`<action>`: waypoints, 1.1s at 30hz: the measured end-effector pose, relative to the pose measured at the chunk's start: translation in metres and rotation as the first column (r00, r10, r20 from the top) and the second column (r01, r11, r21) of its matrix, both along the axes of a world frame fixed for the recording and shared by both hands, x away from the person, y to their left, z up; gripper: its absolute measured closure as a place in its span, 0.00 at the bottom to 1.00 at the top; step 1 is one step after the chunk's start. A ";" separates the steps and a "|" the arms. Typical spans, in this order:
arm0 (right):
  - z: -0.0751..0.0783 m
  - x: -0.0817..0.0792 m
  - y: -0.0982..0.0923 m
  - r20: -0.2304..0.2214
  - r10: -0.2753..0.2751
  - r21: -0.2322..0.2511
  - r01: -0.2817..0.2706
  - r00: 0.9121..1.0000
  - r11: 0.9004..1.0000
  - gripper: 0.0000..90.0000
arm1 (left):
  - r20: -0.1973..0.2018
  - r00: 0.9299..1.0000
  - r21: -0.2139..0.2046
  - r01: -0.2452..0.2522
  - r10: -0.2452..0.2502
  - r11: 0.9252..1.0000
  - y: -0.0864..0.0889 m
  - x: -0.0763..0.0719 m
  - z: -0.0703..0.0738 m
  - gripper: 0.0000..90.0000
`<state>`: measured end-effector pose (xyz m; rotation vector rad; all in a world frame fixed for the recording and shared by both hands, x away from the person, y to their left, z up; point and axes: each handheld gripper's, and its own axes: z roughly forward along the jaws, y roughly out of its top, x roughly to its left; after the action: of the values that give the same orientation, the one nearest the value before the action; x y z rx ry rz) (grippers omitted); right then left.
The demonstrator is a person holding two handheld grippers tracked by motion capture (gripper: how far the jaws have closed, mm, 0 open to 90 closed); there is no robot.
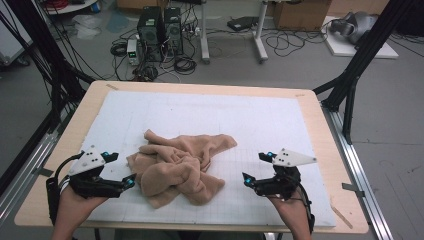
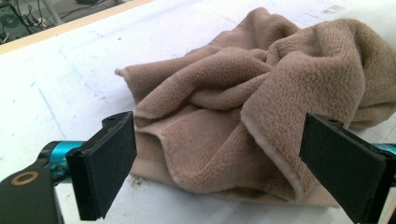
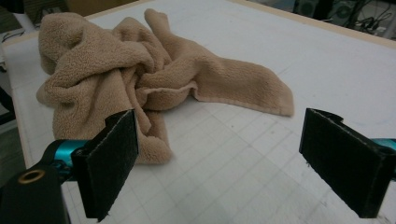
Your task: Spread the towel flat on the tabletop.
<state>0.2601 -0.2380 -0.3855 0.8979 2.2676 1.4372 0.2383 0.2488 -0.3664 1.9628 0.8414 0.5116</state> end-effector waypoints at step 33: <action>-0.049 0.032 0.089 -0.186 0.428 -0.075 -0.447 0.885 0.891 0.90 | -0.145 0.965 0.076 0.231 -0.219 0.970 -0.050 0.026 -0.041 0.81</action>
<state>0.2921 -0.1491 -0.4345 0.4975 2.7806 1.4206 0.2644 0.1990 -0.4073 2.1652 0.6753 0.2901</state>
